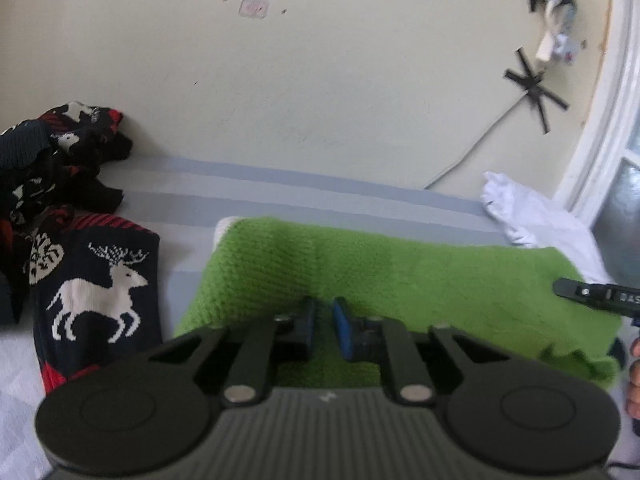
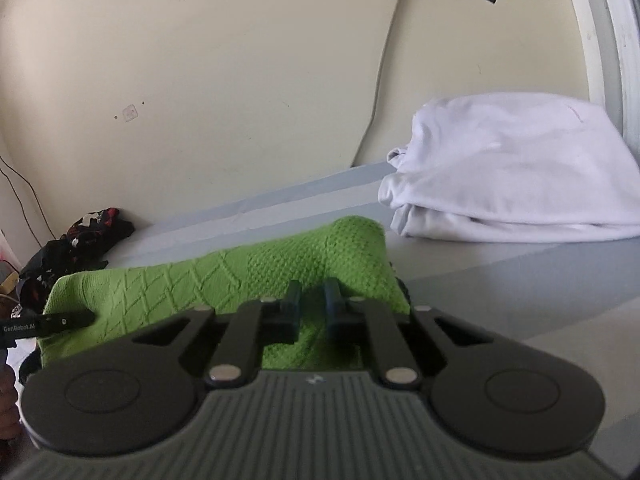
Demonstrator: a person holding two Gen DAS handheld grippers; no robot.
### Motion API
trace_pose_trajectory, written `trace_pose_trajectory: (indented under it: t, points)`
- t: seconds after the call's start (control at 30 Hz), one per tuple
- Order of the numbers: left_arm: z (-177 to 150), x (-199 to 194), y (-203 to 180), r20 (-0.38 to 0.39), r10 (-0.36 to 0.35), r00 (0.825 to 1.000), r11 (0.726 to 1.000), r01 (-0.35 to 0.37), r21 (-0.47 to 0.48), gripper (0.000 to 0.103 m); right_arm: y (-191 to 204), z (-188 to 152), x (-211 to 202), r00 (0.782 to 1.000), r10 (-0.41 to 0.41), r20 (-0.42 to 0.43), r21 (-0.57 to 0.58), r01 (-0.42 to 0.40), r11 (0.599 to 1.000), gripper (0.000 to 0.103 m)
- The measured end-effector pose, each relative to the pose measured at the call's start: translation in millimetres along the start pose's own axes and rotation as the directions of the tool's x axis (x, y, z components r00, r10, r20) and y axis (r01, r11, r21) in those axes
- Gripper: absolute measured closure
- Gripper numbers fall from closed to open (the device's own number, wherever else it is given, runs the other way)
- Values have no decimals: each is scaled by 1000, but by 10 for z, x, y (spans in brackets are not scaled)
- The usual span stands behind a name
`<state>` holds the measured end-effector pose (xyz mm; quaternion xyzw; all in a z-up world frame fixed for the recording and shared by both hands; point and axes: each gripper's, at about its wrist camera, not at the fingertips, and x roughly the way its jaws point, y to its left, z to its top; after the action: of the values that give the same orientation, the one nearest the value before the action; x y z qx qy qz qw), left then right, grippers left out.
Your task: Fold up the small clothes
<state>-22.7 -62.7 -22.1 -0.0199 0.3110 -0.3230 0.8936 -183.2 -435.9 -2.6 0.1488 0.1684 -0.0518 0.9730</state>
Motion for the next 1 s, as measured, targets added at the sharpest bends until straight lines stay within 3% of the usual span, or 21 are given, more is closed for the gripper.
trace_pose_trajectory:
  t: [0.03, 0.1, 0.17, 0.2, 0.37, 0.47, 0.57, 0.63, 1.0]
  points:
    - [2, -23, -18, 12, -23, 1000, 1000, 23, -5, 68, 16, 4, -18, 1000, -4, 0, 11, 4, 1000, 87]
    - [30, -57, -31, 38, -36, 999, 999, 37, -16, 58, 128, -8, -89, 999, -41, 17, 12, 41, 999, 84]
    - [37, -67, -48, 37, -43, 998, 999, 44, -26, 58, 284, -23, -115, 996, -70, 53, -33, 72, 997, 64]
    - [40, -57, -36, 27, -53, 998, 998, 54, -39, 58, 364, -35, -144, 995, -66, 70, -63, 70, 996, 62]
    - [58, -33, 59, -1, -96, 995, 988, 95, -118, 58, 863, -169, -91, 999, 28, 36, -226, -20, 974, 62]
    - [51, -35, 56, -8, -113, 994, 986, 111, -127, 51, 1123, -294, -18, 998, 60, -6, -297, -59, 953, 61]
    - [30, -32, 16, -9, -107, 994, 987, 105, -120, 46, 1263, -438, 107, 994, 67, -83, -350, -92, 932, 50]
    - [9, -24, -17, -13, -99, 995, 989, 97, -112, 44, 1286, -552, 180, 992, 34, -118, -373, -76, 925, 48]
    - [-130, -71, -286, -15, -4, 1000, 999, 5, 50, 40, 1289, -584, 176, 996, -21, -82, -375, -11, 927, 46]
